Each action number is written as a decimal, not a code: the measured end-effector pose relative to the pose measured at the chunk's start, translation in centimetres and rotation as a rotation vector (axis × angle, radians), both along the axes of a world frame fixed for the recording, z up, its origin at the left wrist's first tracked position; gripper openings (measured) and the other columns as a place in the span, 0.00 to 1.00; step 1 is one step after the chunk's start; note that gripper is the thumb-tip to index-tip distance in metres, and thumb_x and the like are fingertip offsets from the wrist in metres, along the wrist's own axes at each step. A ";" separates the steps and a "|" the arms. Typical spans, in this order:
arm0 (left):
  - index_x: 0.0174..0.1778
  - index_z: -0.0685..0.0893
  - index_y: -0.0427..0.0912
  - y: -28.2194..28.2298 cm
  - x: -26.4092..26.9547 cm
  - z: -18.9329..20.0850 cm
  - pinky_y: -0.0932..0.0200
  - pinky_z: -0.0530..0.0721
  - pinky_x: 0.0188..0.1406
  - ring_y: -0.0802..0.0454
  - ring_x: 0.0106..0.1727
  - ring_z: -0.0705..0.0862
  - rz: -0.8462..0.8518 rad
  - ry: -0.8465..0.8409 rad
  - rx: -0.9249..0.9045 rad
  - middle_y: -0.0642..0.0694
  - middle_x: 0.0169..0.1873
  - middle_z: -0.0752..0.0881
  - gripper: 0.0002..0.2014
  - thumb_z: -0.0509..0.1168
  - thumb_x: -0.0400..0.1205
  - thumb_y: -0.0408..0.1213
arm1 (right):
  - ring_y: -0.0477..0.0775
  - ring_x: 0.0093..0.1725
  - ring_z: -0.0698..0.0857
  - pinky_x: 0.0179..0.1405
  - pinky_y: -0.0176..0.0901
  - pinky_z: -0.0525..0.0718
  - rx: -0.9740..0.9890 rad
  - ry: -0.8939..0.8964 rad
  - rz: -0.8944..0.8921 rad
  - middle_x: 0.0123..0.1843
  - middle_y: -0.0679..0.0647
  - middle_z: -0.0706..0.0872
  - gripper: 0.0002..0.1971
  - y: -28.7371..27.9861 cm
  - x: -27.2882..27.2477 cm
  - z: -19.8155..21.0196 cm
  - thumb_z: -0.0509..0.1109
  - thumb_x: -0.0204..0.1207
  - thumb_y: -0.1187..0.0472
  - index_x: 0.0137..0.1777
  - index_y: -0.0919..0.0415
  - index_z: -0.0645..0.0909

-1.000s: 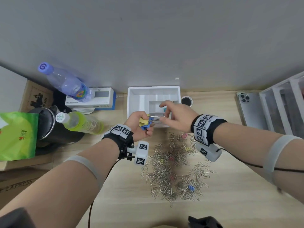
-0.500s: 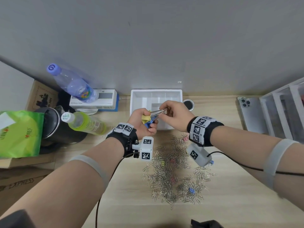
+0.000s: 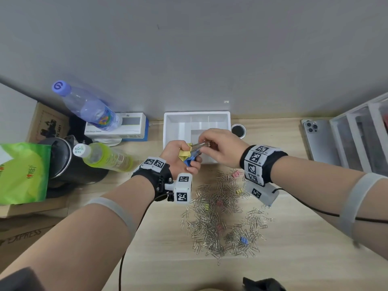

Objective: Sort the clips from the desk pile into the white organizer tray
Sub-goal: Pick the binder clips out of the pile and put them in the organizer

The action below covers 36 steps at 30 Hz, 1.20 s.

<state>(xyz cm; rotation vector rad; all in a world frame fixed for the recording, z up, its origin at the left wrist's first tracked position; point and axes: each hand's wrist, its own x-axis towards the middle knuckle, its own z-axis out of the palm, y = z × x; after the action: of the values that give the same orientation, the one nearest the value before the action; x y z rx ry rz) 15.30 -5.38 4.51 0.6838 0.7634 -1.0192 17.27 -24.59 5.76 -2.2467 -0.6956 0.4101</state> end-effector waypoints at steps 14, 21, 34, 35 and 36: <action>0.54 0.77 0.38 -0.1 0.0 -1.5 0.59 0.69 0.26 0.52 0.23 0.70 -0.021 -0.144 0.485 0.42 0.32 0.79 0.16 0.63 0.82 0.49 | 0.54 0.38 0.81 0.38 0.44 0.77 -0.190 -0.045 -0.193 0.37 0.49 0.83 0.10 0.3 2.8 -0.1 0.66 0.82 0.53 0.48 0.58 0.82; 0.60 0.83 0.31 -0.2 0.7 -1.7 0.55 0.88 0.46 0.45 0.44 0.87 0.021 -0.254 0.359 0.36 0.50 0.90 0.14 0.64 0.84 0.36 | 0.58 0.47 0.84 0.44 0.48 0.80 -0.293 -0.110 -0.113 0.45 0.52 0.87 0.10 1.6 3.7 -0.6 0.66 0.82 0.51 0.50 0.56 0.83; 0.64 0.81 0.33 -0.6 1.6 -1.7 0.47 0.84 0.63 0.41 0.53 0.87 0.097 -0.257 0.204 0.35 0.54 0.87 0.16 0.55 0.83 0.30 | 0.56 0.47 0.86 0.41 0.43 0.78 -0.371 -0.131 -0.089 0.44 0.49 0.89 0.15 2.7 3.6 -1.5 0.63 0.79 0.41 0.49 0.50 0.85; 0.62 0.81 0.33 -0.5 1.5 -1.7 0.49 0.85 0.59 0.41 0.51 0.88 0.094 -0.249 0.211 0.36 0.52 0.87 0.15 0.56 0.83 0.30 | 0.56 0.46 0.86 0.41 0.44 0.79 -0.389 -0.130 -0.078 0.44 0.49 0.88 0.17 2.7 3.5 -1.7 0.61 0.79 0.41 0.48 0.50 0.86; 0.61 0.81 0.33 -0.4 1.5 -1.8 0.50 0.86 0.55 0.41 0.49 0.88 0.088 -0.235 0.223 0.36 0.50 0.87 0.15 0.56 0.82 0.30 | 0.55 0.47 0.85 0.41 0.45 0.79 -0.408 -0.128 -0.063 0.44 0.48 0.87 0.18 2.6 3.3 -1.8 0.59 0.80 0.42 0.47 0.50 0.86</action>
<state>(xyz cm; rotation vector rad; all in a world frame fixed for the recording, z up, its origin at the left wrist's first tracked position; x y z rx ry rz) 16.76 -5.74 2.75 0.9359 0.6993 -0.7633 20.58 -21.95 3.95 -2.6928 -0.6484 0.4079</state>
